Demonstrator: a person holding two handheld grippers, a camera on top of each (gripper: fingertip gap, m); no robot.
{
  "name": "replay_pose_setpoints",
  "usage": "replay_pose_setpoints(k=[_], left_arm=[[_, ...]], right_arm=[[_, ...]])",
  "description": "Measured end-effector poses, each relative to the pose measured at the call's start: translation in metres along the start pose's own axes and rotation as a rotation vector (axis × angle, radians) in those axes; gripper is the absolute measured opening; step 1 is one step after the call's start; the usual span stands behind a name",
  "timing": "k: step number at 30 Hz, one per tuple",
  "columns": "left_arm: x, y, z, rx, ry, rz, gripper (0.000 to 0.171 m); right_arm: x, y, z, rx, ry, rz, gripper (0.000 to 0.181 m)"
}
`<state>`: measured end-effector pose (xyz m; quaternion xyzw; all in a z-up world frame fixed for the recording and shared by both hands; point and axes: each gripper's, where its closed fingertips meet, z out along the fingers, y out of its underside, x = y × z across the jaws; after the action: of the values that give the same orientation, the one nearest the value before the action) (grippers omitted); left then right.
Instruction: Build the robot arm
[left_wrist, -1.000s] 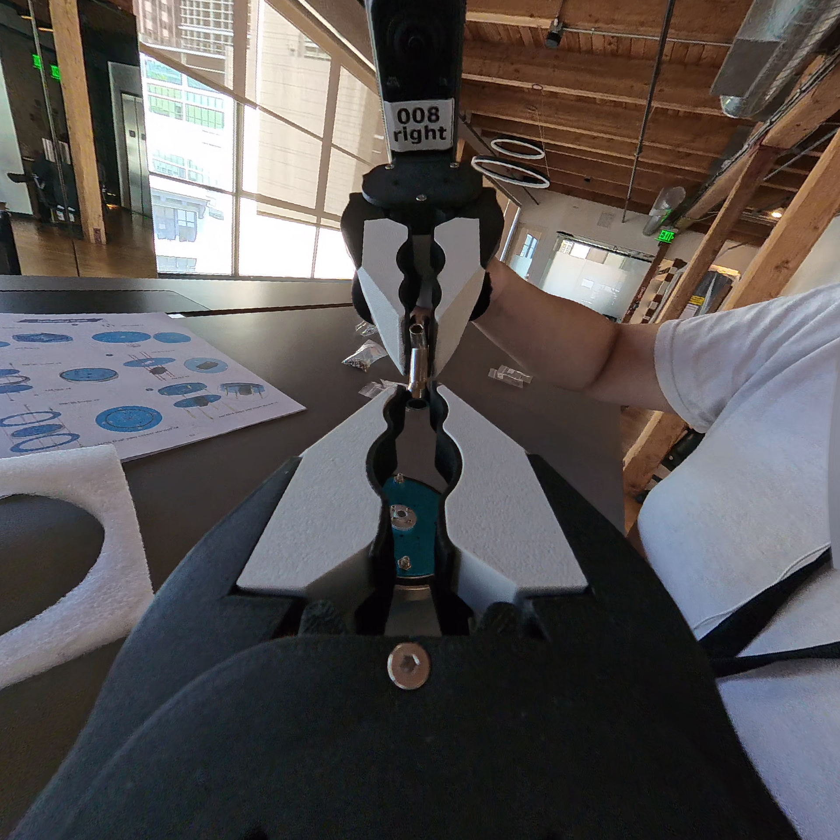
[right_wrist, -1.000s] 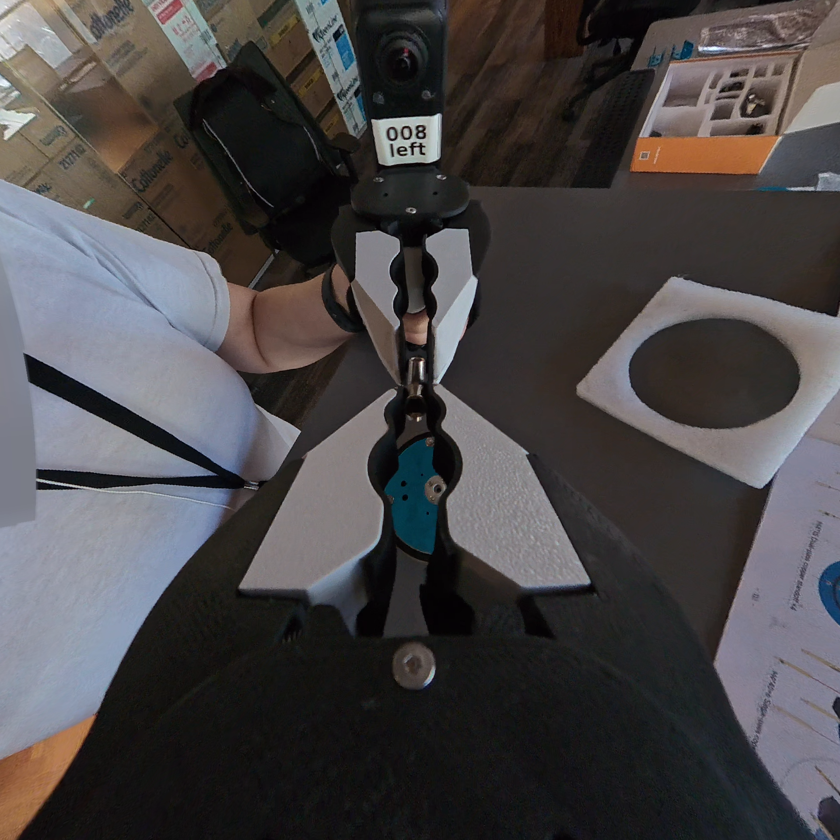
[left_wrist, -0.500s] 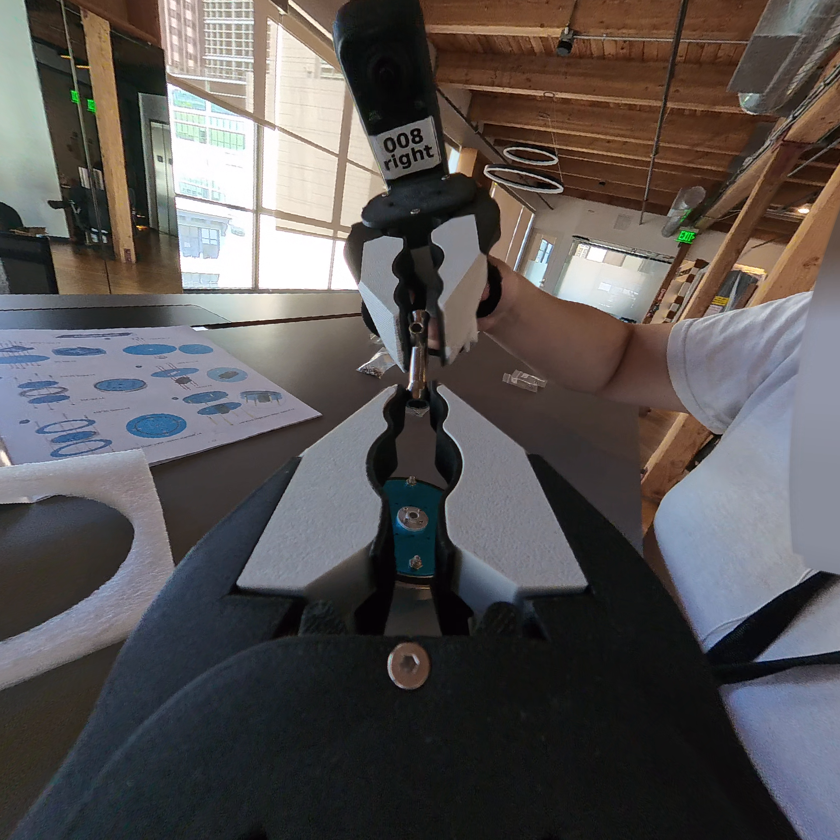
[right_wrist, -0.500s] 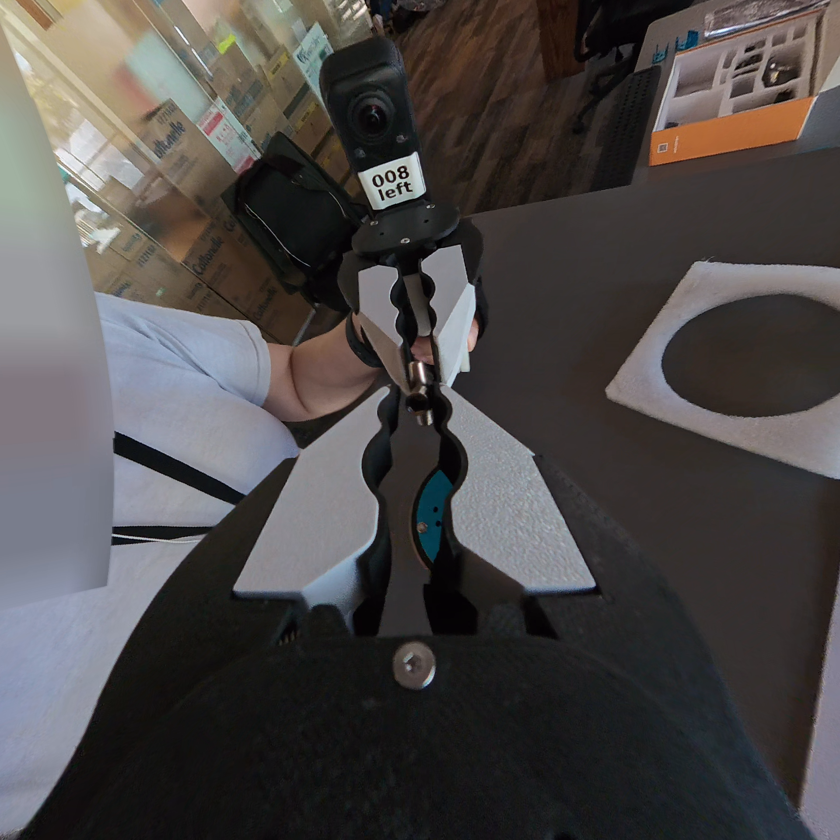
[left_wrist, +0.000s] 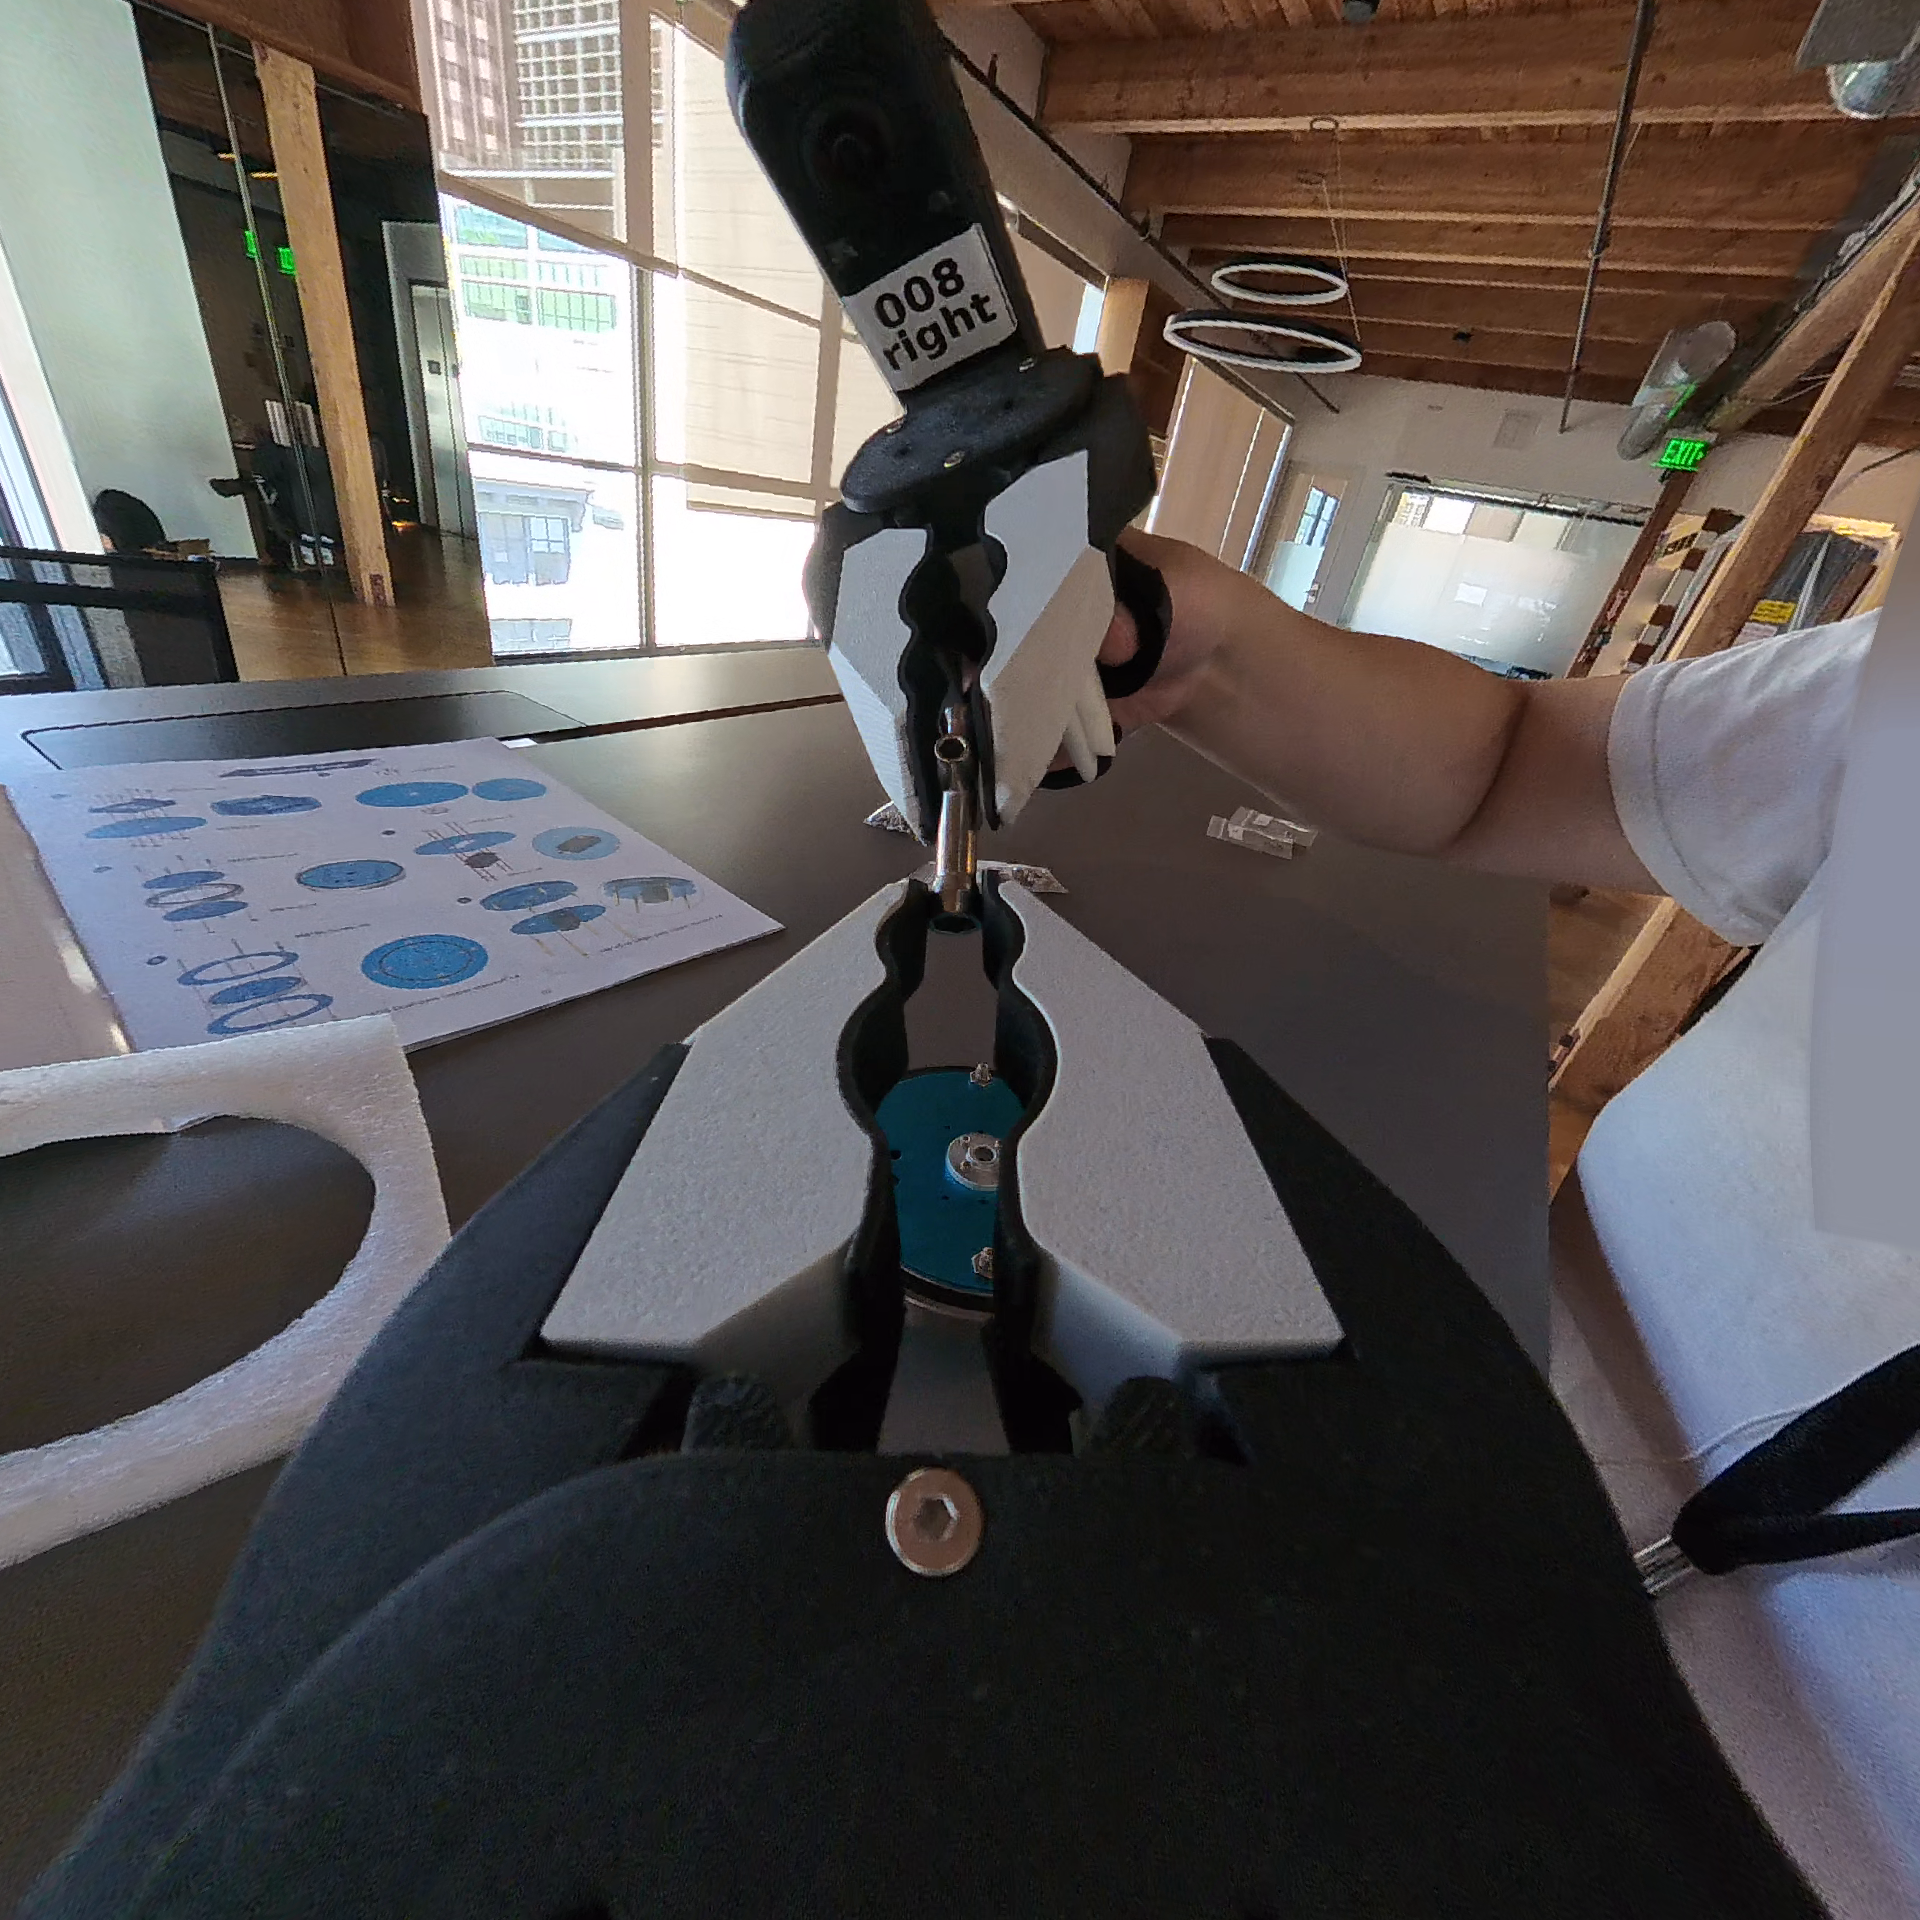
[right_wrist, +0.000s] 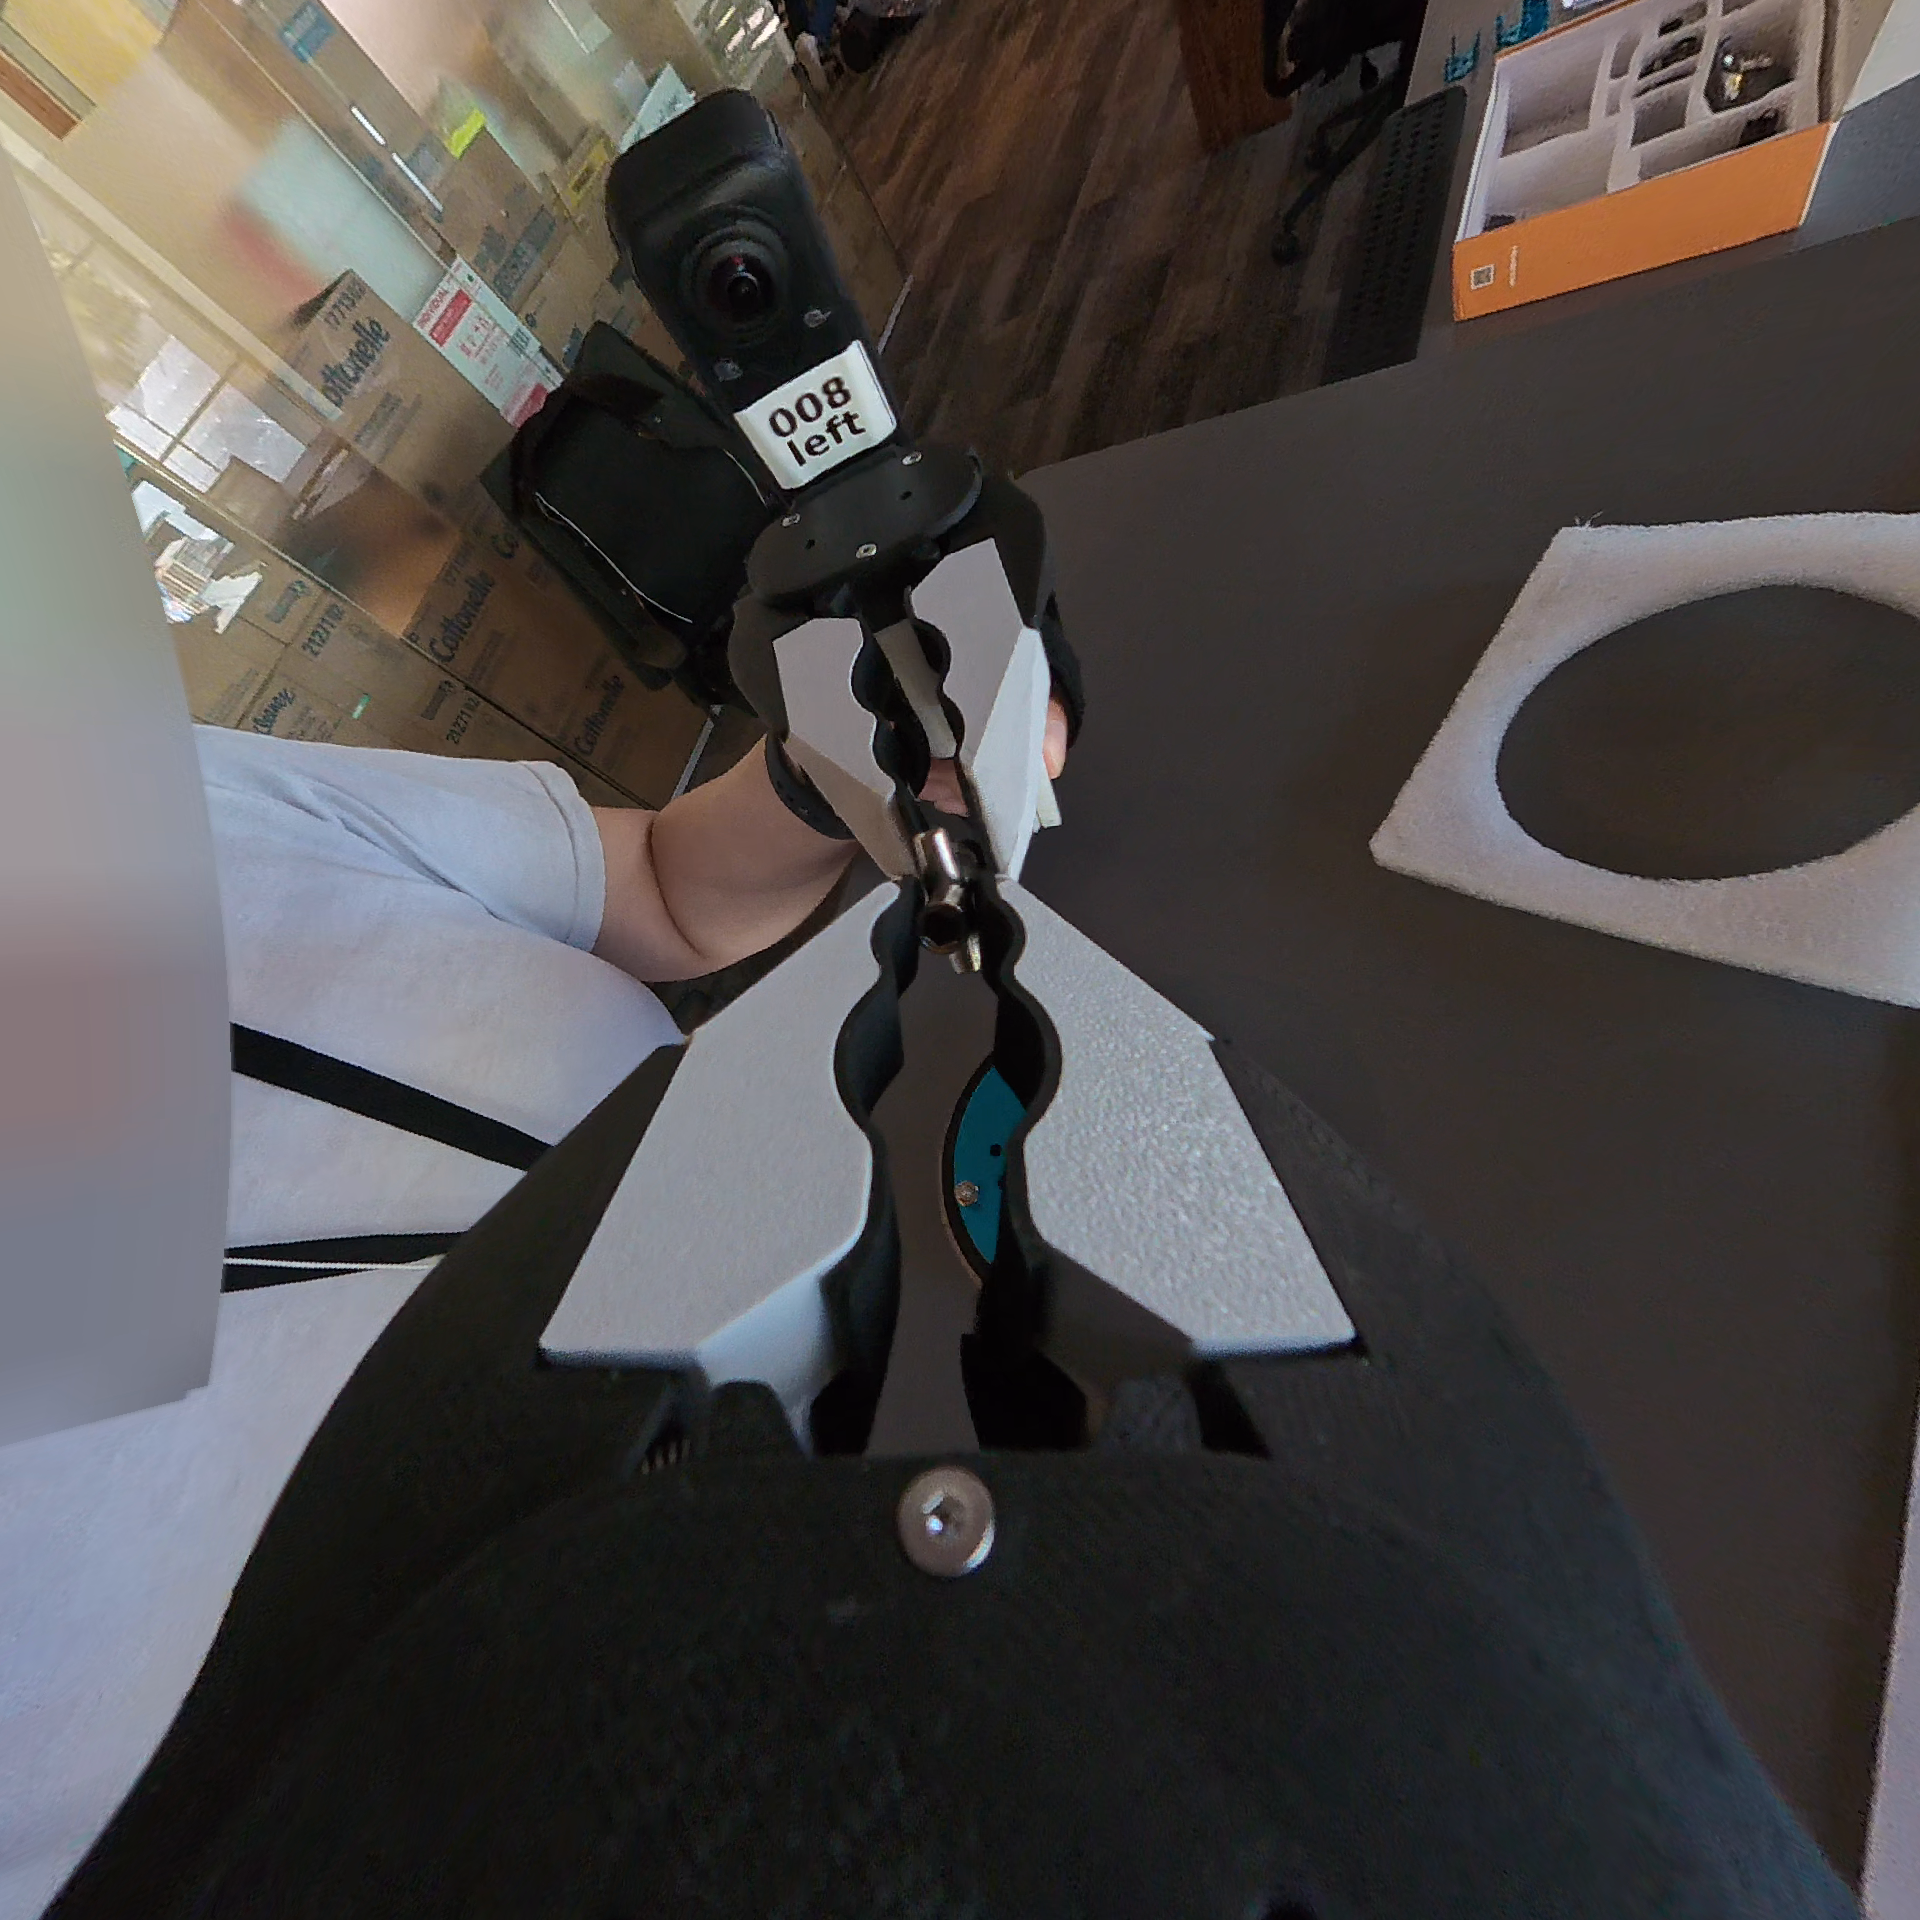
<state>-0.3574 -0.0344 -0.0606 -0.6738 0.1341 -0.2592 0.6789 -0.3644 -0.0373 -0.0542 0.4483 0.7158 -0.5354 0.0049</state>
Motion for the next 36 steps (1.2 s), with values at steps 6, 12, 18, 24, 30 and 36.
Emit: replay_pose_setpoints(k=[6,12,18,24,30,36], left_arm=[[0.001,0.003,0.002,-0.015,-0.004,0.017,0.009],[0.001,0.006,0.003,-0.033,-0.023,0.042,0.010],[0.005,0.003,0.001,-0.015,-0.010,0.032,0.022],[0.004,0.052,-0.020,-0.301,-0.142,0.090,0.100],[0.005,0.086,-0.008,-0.534,-0.122,0.137,0.102],[0.006,0.109,-0.003,-0.653,-0.108,0.143,0.097]], right_arm=[[0.002,0.004,0.000,-0.007,0.045,-0.064,0.008],[0.001,0.006,0.000,-0.010,0.043,-0.125,0.007],[0.001,0.010,-0.004,-0.050,0.095,-0.229,0.007],[0.009,0.039,-0.016,-0.573,0.189,-0.876,0.007],[0.044,0.067,-0.001,-0.961,0.168,-1.054,0.007],[0.053,0.071,0.009,-1.019,0.113,-1.121,0.007]])
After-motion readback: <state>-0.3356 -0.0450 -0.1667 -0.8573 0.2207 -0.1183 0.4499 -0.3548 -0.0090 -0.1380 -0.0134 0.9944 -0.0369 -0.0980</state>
